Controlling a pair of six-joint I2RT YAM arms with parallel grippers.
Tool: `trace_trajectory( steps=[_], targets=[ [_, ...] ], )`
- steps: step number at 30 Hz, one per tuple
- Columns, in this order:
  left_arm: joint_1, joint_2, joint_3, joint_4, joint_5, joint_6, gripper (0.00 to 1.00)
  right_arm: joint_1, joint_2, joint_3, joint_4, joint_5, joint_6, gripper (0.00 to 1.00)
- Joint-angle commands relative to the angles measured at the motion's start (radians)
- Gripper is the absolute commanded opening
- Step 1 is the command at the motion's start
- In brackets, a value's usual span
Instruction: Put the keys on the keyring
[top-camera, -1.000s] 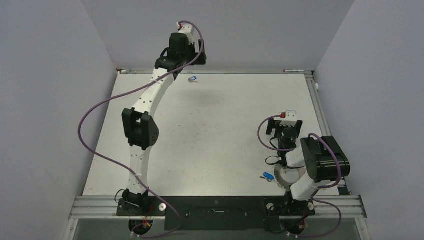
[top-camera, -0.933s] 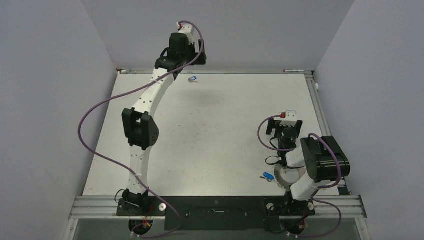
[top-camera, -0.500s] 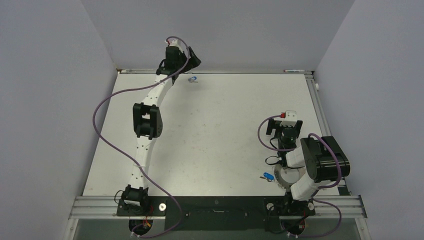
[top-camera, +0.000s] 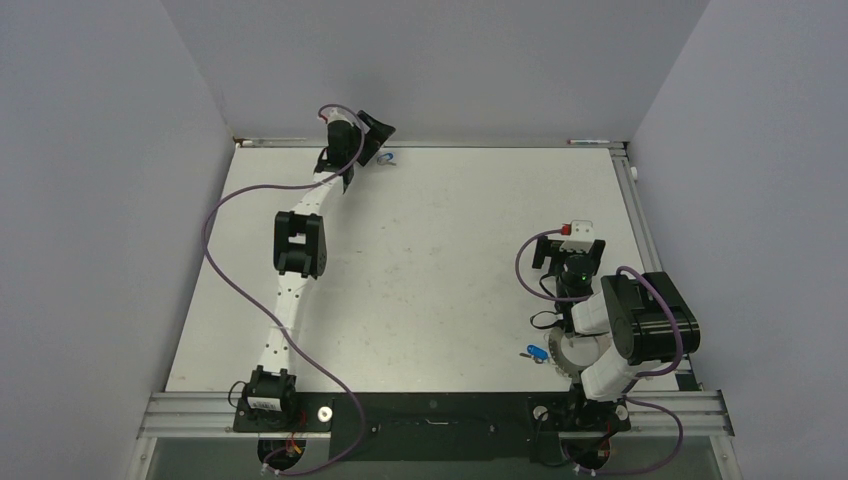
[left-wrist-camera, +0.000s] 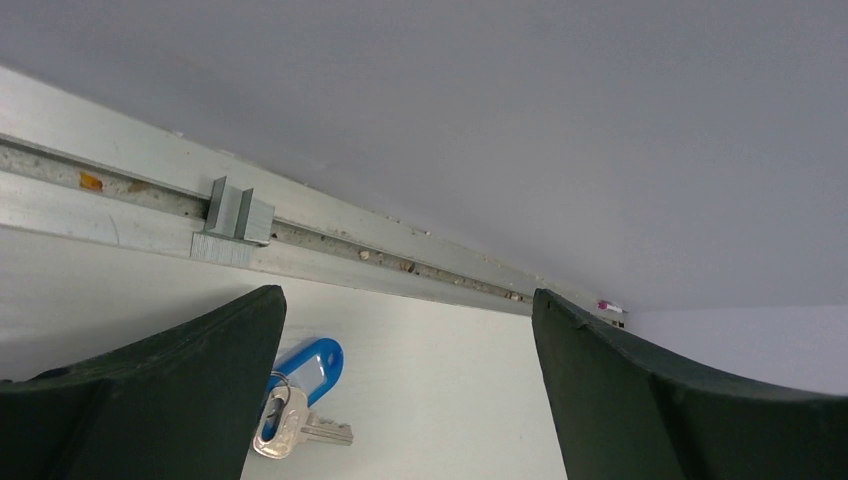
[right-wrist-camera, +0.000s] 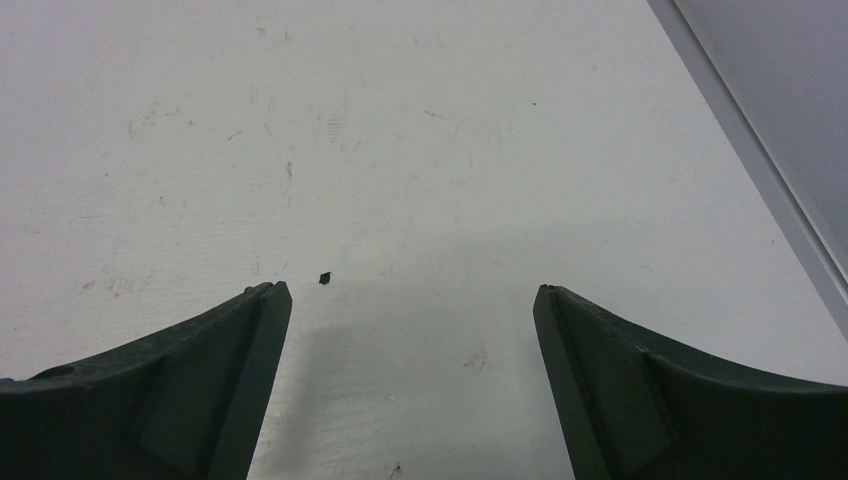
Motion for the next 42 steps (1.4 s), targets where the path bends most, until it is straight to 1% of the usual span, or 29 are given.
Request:
trace_trajectory(
  steps=[1,6,10,12,14,16,18,20,23,25,30,33,35,38,40,42],
  targets=[
    [-0.015,0.020,0.060,0.053,-0.007,-0.049,0.91,-0.001,-0.001,0.024,0.033,-0.005,0.012,0.98],
    [-0.043,0.008,0.056,-0.008,-0.017,-0.013,0.91,0.001,0.000,0.024,0.033,-0.006,0.011,0.98],
    [-0.061,-0.029,-0.022,-0.014,0.006,0.007,0.91,0.001,0.000,0.024,0.032,-0.005,0.011,0.98],
    [-0.073,-0.051,-0.066,-0.014,0.022,0.013,0.89,0.001,0.000,0.024,0.032,-0.005,0.011,0.98],
    [-0.085,-0.060,-0.089,-0.020,0.055,0.028,0.86,0.001,-0.001,0.024,0.033,-0.005,0.011,0.98],
    [-0.099,-0.065,-0.087,-0.053,0.084,0.060,0.82,0.000,0.000,0.024,0.032,-0.005,0.012,0.99],
    [-0.116,-0.087,-0.105,-0.091,0.102,0.099,0.82,0.000,0.000,0.024,0.034,-0.005,0.012,0.99],
    [-0.130,-0.123,-0.168,-0.131,0.133,0.118,0.82,-0.001,0.000,0.024,0.035,-0.005,0.012,0.99],
    [-0.151,-0.189,-0.310,-0.110,0.194,0.130,0.79,0.001,-0.001,0.023,0.034,-0.005,0.012,0.99],
    [-0.166,-0.233,-0.386,-0.115,0.215,0.164,0.77,0.001,0.000,0.023,0.035,-0.005,0.012,0.99],
    [-0.224,-0.349,-0.524,-0.203,0.234,0.333,0.71,0.001,0.000,0.024,0.035,-0.006,0.012,0.99],
    [-0.264,-0.401,-0.577,-0.247,0.263,0.418,0.71,0.001,0.000,0.022,0.035,-0.006,0.013,0.99],
    [-0.287,-0.423,-0.585,-0.314,0.259,0.487,0.71,0.001,0.000,0.022,0.035,-0.005,0.014,0.99],
    [-0.317,-0.446,-0.563,-0.466,0.242,0.586,0.69,-0.001,0.000,0.022,0.035,-0.007,0.014,0.99],
    [-0.330,-0.474,-0.586,-0.537,0.238,0.615,0.68,-0.001,0.000,0.022,0.036,-0.006,0.014,0.99],
    [-0.334,-0.521,-0.657,-0.575,0.251,0.612,0.66,-0.001,0.000,0.022,0.036,-0.009,0.014,0.99]
  ],
)
